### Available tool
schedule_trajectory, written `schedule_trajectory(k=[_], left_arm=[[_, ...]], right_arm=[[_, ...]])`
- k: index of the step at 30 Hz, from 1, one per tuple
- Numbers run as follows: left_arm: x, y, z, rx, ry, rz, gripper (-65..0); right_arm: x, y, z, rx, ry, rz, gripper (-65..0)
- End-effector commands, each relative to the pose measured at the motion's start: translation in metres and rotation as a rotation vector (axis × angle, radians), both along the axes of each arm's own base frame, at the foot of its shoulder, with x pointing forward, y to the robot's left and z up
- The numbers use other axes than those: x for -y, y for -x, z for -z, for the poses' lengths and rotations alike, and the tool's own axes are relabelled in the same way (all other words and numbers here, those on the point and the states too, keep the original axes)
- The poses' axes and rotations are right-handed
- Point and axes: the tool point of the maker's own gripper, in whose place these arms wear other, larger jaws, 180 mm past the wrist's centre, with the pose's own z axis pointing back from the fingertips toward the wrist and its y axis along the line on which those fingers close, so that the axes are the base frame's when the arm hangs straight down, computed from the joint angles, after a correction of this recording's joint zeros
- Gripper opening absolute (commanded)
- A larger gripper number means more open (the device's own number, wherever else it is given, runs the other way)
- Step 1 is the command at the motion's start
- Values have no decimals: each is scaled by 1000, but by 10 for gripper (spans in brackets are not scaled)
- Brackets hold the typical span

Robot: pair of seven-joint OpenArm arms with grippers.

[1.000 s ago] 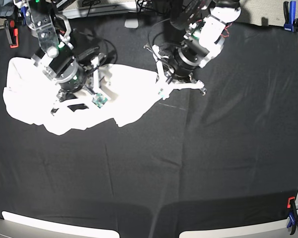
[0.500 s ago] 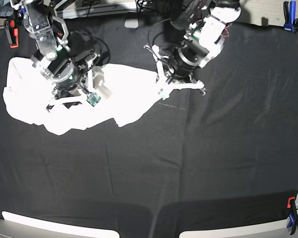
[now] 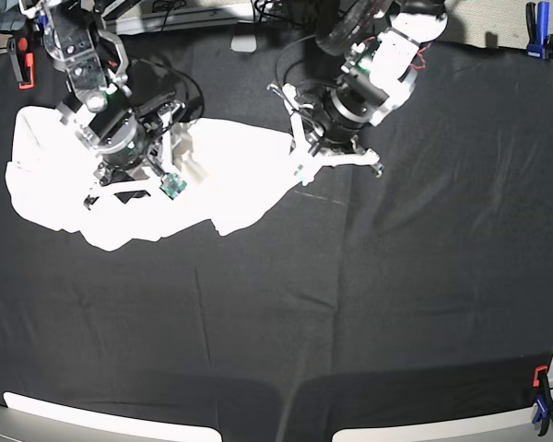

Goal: Layout the t-shirt on the table in an organized manner, then fold the t-shirt properly
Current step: 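Regrasp the shirt with the right gripper at its spread-out end, then lift the shirt with both grippers and stretch it between them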

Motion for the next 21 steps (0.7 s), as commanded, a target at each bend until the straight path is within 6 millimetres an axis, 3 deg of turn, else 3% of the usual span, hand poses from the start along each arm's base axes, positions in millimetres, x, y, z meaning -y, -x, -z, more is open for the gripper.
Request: schedule_trajectory(k=[1, 3, 6, 14, 21], left_arm=[[3, -6, -11, 36, 20, -3, -650], [3, -7, -11, 36, 20, -3, -650], [3, -7, -11, 38, 20, -3, -650], [3, -9, -13, 49, 28, -5, -650], [3, -8, -12, 44, 24, -6, -650]], right_arm=[[5, -7, -11, 37, 14, 3, -414], [13, -8, -12, 41, 42, 21, -484], [25, -14, -19, 88, 89, 58, -650], [79, -32, -64, 272, 285, 184, -650], [170, -34, -120, 368, 359, 439, -650]])
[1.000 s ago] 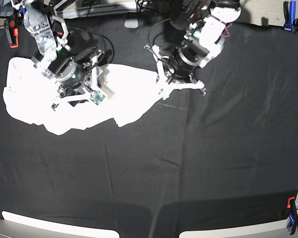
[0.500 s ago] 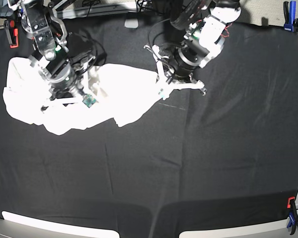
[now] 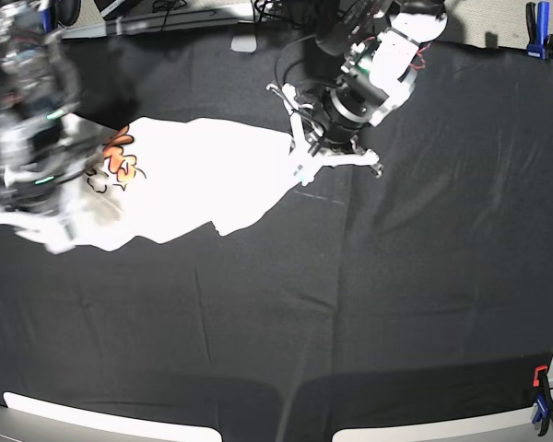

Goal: Layout the t-shirt on the table in an organized manner, then fold the t-shirt properly
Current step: 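Lift the shirt with both grippers and stretch it between them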

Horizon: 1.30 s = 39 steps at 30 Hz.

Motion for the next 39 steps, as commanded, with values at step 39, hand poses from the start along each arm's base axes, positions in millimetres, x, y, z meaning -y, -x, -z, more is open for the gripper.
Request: schedule_trajectory(k=[39], left_arm=[[-24, 1, -173, 376, 85, -108, -650]], right_arm=[[47, 73, -85, 183, -303, 83, -650]])
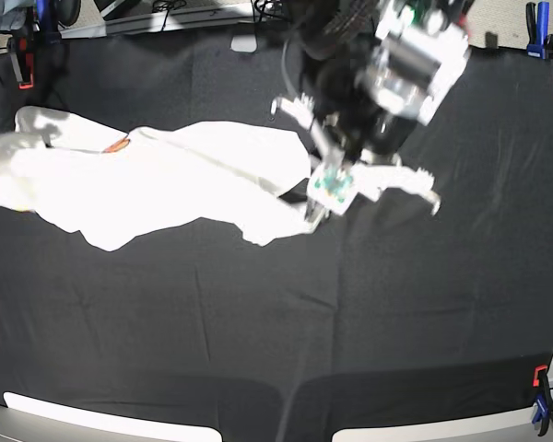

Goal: Layout the t-shirt on the table in an organized manner, then fold the t-shirt properly
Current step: 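Lift the shirt with both grippers and stretch it between them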

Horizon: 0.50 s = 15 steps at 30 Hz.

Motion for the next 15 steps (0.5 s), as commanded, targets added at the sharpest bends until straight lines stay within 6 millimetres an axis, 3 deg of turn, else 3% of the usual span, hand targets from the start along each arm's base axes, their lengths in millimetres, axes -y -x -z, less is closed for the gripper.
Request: schedule_trajectory(k=[1, 6, 9, 15], left_arm=[[-2, 0, -6, 19, 8, -18, -650], [-11, 4, 4, 3, -46, -40, -650], [-24, 2, 6, 26, -110, -68, -650], [-75, -10, -3, 111, -248, -292, -650]], right_arm=[[-7, -5, -19, 43, 39, -33, -650], [-33, -8, -45, 102, 91, -102, -650], [-26, -4, -51, 113, 104, -75, -650], [-11, 8, -76, 197, 58, -25, -650]])
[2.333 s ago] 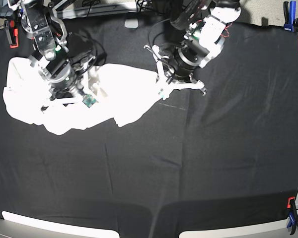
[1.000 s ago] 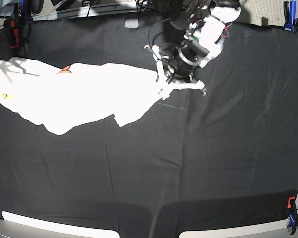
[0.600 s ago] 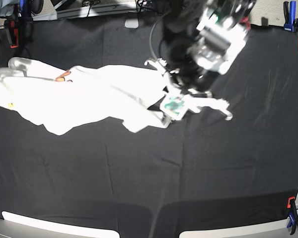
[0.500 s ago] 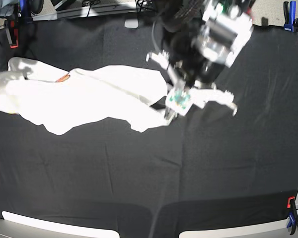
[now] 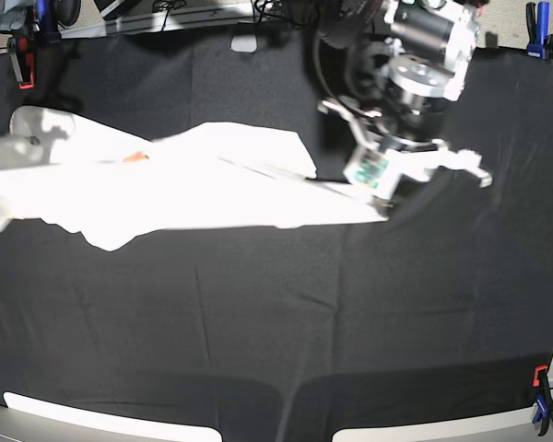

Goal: Layout the t-shirt on the table in an organized manner, then fold the t-shirt properly
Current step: 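Lift the shirt with both grippers and stretch it between them, then swing the held shirt forward and lay it flat on the table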

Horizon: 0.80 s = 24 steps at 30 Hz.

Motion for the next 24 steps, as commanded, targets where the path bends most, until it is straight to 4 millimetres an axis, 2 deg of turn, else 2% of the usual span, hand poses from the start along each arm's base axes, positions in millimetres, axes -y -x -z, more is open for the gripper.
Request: schedule_trajectory(k=[1, 5, 9, 11, 13, 15, 19, 22, 24], left_arm=[[-8, -2, -14, 64, -4, -41, -650], [-27, -2, -23, 123, -39, -140, -650], [-47, -2, -40, 215, -59, -252, -650], [-47, -2, -40, 216, -42, -255, -650], [-38, -3, -37, 202, 13, -217, -650], [-23, -4, -34, 184, 84, -150, -650], [10, -2, -29, 136, 190, 8, -650], [20, -2, -33, 141, 269, 47, -650], [22, -9, -43, 180, 283, 60, -650]], right_arm=[[0, 0, -17, 49, 15, -11, -650], [-3, 7, -37, 132, -67, -43, -650], [-8, 9, -40, 131, -82, -79, -650], [-15, 8, -37, 124, -113, -111, -650], [-22, 4, -31, 103, -127, -142, -650], [-33, -2, -20, 71, -151, -180, -650], [-36, -20, 27, -27, -250, -209, -650], [-40, -42, 58, -54, -312, -236, -650], [-45, -61, 71, -50, -356, -262, -650]])
